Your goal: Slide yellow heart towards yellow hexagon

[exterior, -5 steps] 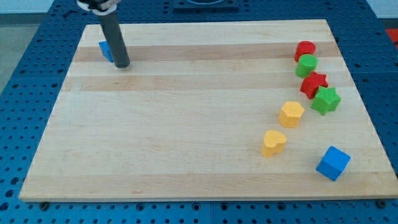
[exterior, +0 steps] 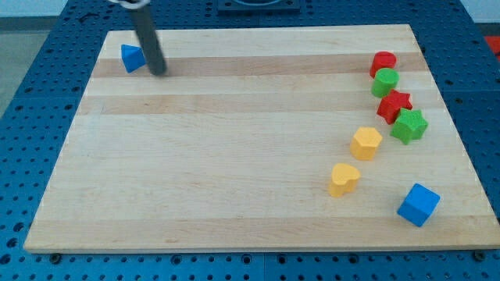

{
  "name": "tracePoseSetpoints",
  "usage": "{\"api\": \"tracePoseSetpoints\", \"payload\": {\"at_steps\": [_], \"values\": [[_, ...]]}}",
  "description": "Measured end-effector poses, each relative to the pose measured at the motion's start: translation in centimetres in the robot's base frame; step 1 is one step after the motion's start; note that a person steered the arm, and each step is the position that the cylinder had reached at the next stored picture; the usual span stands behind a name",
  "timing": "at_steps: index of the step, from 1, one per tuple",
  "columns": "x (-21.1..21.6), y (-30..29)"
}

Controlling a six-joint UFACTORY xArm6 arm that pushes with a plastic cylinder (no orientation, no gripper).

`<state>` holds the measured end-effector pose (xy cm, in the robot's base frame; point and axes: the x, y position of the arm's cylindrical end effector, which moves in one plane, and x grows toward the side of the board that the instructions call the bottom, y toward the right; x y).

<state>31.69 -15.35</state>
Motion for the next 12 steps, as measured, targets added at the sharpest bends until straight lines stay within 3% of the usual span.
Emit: {"api": "tracePoseSetpoints", "payload": {"at_steps": [1,3,6,7,8,9,10,11,12], "values": [[1.5,2.0],[11.7,10.2],[12.2,10.6],[17.4,13.9],[17.3,13.9],[23.3,18.1],[24.4,18.6],[28.3,20.5],[28.3,22.3]]}}
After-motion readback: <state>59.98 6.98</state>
